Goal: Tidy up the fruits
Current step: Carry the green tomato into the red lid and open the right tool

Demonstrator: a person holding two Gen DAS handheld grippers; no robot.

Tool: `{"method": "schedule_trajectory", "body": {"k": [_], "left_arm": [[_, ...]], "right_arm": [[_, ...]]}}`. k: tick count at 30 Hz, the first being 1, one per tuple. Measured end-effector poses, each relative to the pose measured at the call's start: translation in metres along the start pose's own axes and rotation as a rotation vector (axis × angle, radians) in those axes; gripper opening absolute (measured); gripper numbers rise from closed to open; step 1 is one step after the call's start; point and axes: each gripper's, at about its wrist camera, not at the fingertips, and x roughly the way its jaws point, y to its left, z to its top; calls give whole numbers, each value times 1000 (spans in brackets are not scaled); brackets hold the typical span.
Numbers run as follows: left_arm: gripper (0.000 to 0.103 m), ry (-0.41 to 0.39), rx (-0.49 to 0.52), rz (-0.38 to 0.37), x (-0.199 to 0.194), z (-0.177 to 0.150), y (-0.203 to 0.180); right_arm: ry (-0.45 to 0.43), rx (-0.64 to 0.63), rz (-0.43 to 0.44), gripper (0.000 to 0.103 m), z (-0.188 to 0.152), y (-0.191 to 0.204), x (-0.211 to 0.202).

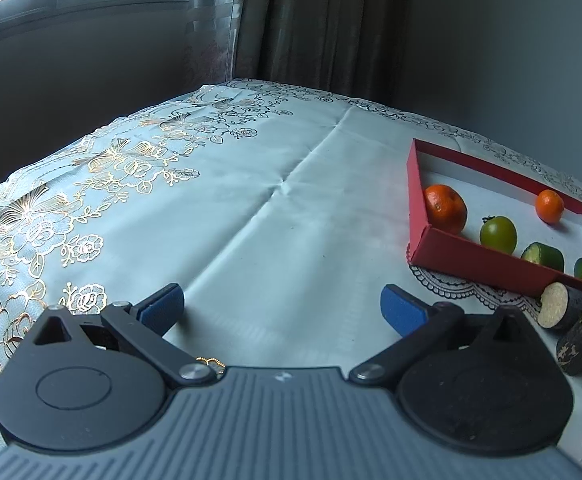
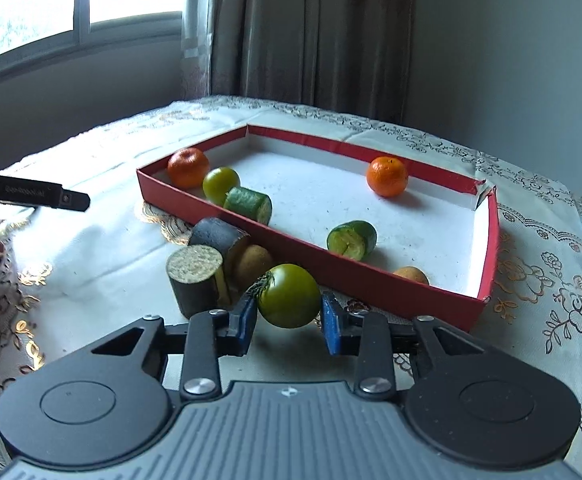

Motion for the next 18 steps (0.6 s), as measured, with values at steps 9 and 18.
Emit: {"method": "schedule_trajectory", "body": {"k": [9,18], "left_arm": [[103,1,1,1,0,0,0],[103,6,6,4,1,0,-1]], "right_arm": [[-54,39,-49,34,4,0,-8],[-74,88,-92,34,13,-7,-10]]}}
